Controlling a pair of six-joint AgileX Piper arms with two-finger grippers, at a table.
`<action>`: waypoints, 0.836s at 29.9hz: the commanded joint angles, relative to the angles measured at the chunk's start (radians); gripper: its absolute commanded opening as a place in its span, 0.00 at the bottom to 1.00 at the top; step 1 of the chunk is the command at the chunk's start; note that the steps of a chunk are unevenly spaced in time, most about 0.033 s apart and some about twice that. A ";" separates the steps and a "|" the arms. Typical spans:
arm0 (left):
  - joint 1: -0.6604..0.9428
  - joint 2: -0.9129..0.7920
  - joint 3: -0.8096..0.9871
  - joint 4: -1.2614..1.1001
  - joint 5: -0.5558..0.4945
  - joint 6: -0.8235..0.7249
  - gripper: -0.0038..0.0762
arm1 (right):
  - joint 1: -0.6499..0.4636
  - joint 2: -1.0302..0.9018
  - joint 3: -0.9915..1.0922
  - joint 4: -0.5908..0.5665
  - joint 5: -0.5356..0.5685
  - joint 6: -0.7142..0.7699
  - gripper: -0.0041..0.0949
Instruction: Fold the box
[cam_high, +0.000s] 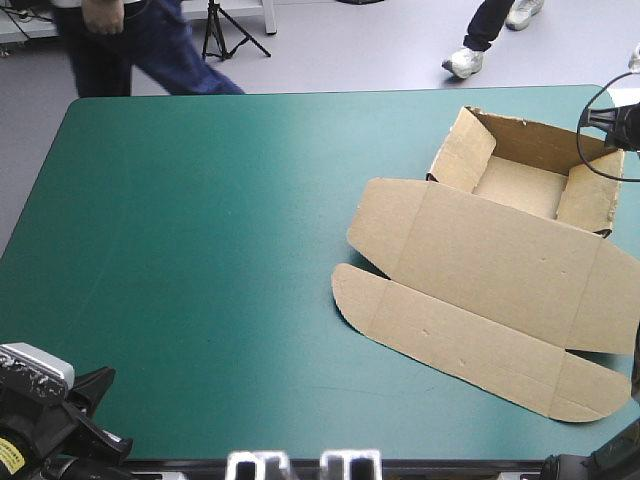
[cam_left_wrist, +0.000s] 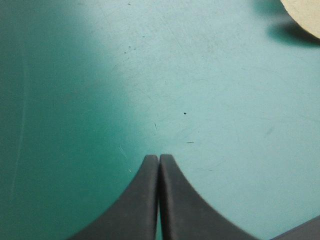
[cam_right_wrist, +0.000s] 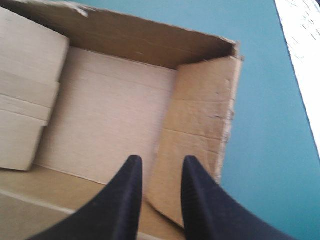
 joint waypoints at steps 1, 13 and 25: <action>-0.004 0.015 -0.022 0.001 -0.071 -0.002 0.04 | 0.009 -0.151 0.003 0.128 0.022 -0.058 0.03; -0.004 0.015 0.048 -0.011 -0.182 0.000 0.04 | 0.142 -0.600 0.425 0.138 -0.024 -0.145 0.04; -0.004 -0.112 0.192 -0.128 -0.257 0.064 0.04 | 0.142 -1.106 1.021 0.145 -0.153 -0.215 0.04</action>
